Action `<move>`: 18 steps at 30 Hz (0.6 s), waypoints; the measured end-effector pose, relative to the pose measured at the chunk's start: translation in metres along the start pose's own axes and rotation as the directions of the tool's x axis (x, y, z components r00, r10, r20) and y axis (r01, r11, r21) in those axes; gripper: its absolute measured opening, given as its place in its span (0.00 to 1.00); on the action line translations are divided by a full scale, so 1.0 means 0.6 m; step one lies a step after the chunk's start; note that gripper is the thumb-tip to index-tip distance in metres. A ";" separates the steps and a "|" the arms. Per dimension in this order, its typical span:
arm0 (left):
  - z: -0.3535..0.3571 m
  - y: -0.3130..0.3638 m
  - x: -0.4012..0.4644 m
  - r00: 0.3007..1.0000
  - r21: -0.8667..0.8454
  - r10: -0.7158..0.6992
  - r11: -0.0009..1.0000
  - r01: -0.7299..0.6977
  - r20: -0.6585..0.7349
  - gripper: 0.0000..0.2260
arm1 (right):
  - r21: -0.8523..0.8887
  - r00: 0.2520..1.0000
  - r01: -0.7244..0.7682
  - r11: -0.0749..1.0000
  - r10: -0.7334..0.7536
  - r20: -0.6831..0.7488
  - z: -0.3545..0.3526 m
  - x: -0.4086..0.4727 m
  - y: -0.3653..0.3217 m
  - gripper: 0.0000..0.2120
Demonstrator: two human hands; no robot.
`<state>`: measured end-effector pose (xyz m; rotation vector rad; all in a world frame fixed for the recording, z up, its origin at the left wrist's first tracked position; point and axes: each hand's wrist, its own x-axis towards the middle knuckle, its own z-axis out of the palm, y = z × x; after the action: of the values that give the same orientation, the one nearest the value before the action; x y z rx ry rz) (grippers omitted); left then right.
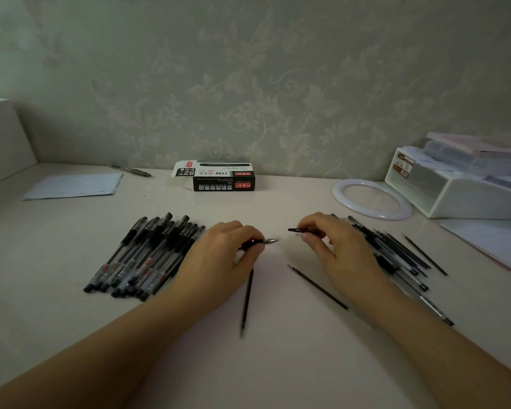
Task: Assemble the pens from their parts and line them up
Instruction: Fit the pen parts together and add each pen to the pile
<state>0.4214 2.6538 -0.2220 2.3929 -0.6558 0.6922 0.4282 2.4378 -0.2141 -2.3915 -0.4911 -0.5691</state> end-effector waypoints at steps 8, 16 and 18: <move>-0.001 0.006 0.002 0.998 -0.021 0.048 0.999 -0.047 0.037 0.06 | 0.059 0.987 0.126 0.990 -0.131 0.094 0.008 -0.006 -0.019 0.05; -0.005 0.010 0.002 0.997 -0.080 0.025 0.997 -0.019 0.079 0.06 | 0.240 0.991 0.100 0.966 -0.118 0.063 0.013 -0.007 -0.031 0.03; -0.006 0.012 0.003 0.995 -0.077 0.044 0.996 -0.037 0.085 0.05 | 0.278 0.993 0.071 0.958 -0.095 0.072 0.013 -0.007 -0.031 0.03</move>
<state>0.4172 2.6504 -0.2159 2.3563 -0.7547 0.5733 0.4179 2.4554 -0.2128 -2.1432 -0.6653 -0.4067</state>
